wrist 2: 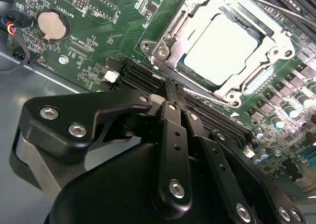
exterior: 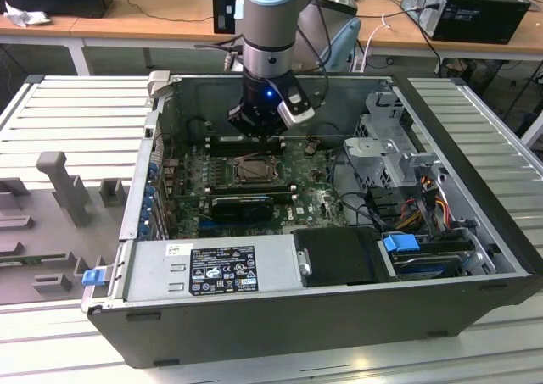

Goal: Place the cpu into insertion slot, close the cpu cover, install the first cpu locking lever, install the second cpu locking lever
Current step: 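Install the first cpu locking lever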

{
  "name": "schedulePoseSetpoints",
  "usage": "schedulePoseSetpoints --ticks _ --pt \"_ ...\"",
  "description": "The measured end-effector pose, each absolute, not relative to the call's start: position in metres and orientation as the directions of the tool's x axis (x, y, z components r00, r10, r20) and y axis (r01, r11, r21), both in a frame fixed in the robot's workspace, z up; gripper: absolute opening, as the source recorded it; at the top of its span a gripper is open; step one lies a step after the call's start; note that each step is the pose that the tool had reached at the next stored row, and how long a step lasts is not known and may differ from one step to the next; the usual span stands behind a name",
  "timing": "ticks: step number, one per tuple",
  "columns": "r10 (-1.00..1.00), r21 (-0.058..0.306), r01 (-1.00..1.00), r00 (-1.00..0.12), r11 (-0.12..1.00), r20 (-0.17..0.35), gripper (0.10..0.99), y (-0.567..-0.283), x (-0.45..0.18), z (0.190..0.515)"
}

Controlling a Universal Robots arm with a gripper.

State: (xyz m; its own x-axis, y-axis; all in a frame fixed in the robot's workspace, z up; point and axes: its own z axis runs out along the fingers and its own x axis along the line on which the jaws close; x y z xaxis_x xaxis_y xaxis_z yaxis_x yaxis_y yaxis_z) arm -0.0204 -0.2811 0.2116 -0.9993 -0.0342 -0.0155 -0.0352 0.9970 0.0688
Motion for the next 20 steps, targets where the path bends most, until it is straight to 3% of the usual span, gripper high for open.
schedulePoseSetpoints --ticks 20 --pt "-0.045 0.065 -0.045 -0.999 0.997 -0.015 0.106 -0.281 -0.0182 0.206"
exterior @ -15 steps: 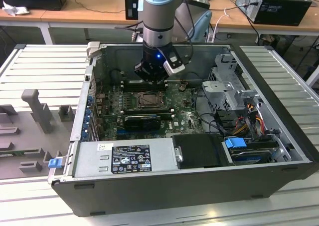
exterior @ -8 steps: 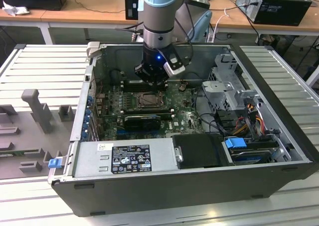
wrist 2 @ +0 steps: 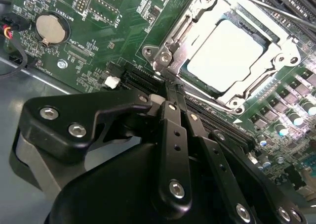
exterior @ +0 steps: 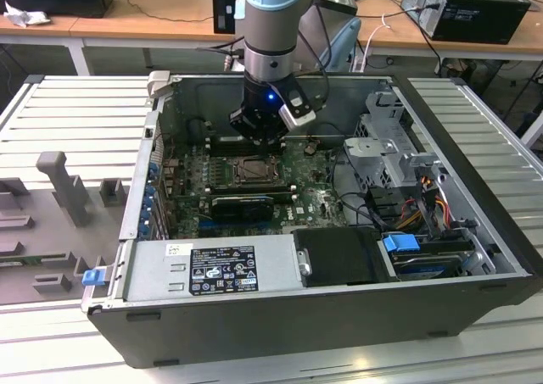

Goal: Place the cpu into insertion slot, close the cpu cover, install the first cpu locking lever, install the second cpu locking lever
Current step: 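Install the first cpu locking lever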

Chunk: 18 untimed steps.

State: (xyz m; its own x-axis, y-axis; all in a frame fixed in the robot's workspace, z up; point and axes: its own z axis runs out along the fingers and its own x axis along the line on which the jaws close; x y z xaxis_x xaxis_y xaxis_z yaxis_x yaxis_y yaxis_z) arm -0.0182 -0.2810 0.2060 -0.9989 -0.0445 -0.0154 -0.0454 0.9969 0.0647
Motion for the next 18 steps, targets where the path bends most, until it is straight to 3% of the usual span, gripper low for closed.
schedulePoseSetpoints --ticks 7,18 --pt "-0.046 0.029 -0.046 -0.999 0.999 -0.014 0.106 -0.281 -0.018 0.202" --pt "-0.048 0.052 -0.048 -0.999 0.997 -0.015 0.106 -0.281 -0.018 0.218"
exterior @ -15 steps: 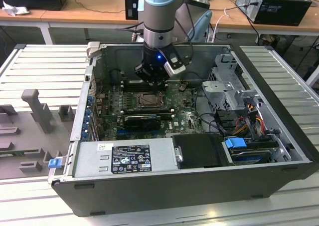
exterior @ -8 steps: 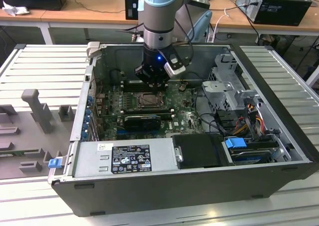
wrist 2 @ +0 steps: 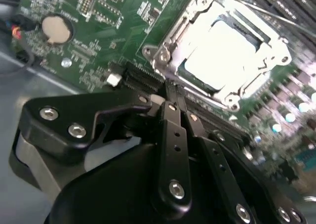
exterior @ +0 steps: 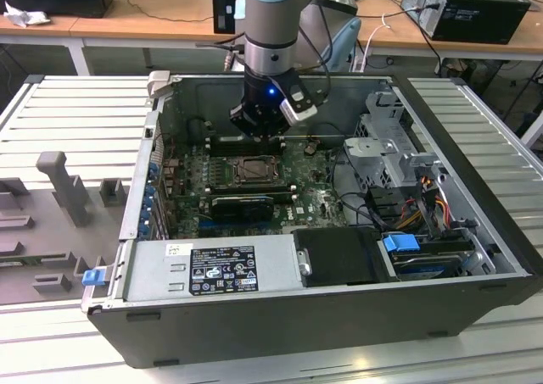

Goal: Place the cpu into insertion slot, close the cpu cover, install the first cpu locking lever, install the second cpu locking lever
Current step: 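Install the first cpu locking lever, then install the second cpu locking lever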

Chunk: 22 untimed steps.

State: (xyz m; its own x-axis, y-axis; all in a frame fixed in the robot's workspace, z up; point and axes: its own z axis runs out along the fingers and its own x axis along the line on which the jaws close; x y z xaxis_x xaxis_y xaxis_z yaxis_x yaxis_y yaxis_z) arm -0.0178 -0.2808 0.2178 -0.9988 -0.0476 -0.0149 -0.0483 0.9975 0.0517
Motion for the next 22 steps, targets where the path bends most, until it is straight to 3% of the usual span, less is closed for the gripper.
schedulePoseSetpoints --ticks 22 --pt "-0.048 0.051 -0.048 -0.999 0.998 -0.015 0.106 -0.296 -0.017 0.218"
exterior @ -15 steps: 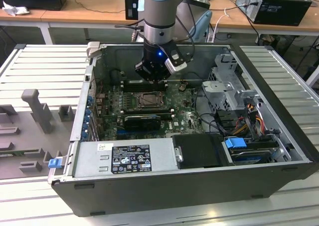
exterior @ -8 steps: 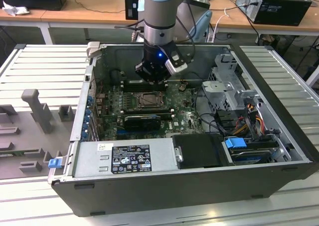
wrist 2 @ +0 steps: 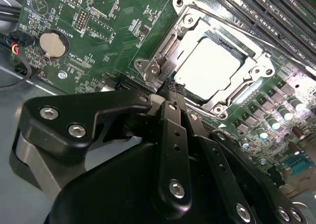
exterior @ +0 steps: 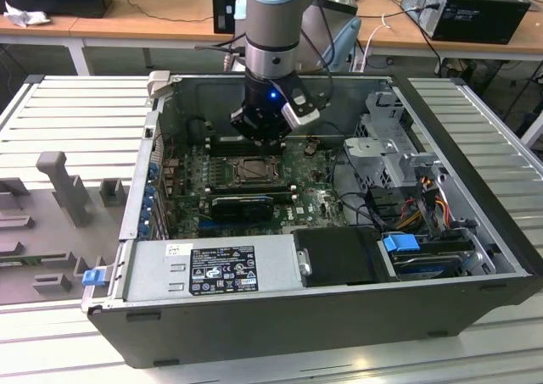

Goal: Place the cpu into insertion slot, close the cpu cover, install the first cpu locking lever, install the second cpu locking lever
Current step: 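Install the second cpu locking lever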

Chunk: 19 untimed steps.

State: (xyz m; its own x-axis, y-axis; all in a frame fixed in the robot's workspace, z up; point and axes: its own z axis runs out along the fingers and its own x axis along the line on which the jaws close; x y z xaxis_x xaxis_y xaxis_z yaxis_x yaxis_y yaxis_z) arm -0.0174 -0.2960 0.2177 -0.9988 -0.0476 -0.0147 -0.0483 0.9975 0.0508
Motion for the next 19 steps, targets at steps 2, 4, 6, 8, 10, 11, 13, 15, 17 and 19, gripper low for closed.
schedulePoseSetpoints --ticks 2,4,6,8,10,11,13,15,17,19 --pt "-0.048 0.051 -0.048 -0.999 0.998 -0.015 0.106 -0.297 -0.017 0.218" --pt "-0.047 0.051 -0.048 -0.999 0.998 -0.015 0.106 -0.298 -0.017 0.218" --pt "-0.048 0.051 -0.048 -0.999 0.998 -0.015 0.106 -0.298 -0.017 0.219" --pt "-0.048 0.051 -0.048 -0.999 0.998 -0.015 0.106 -0.298 -0.017 0.229" --pt "-0.048 0.051 -0.048 -0.999 0.998 -0.015 0.106 -0.298 -0.017 0.235" --pt "-0.048 0.051 -0.048 -0.999 0.998 -0.015 0.106 -0.299 -0.017 0.235" --pt "-0.048 0.051 -0.048 -0.999 0.998 -0.015 0.106 -0.301 -0.017 0.235" --pt "-0.047 0.051 -0.048 -0.999 0.998 -0.015 0.106 -0.304 -0.017 0.235" --pt "-0.047 0.051 -0.048 -0.999 0.998 -0.015 0.106 -0.308 -0.017 0.235" --pt "-0.048 0.051 -0.048 -0.999 0.998 -0.015 0.106 -0.311 -0.017 0.235"
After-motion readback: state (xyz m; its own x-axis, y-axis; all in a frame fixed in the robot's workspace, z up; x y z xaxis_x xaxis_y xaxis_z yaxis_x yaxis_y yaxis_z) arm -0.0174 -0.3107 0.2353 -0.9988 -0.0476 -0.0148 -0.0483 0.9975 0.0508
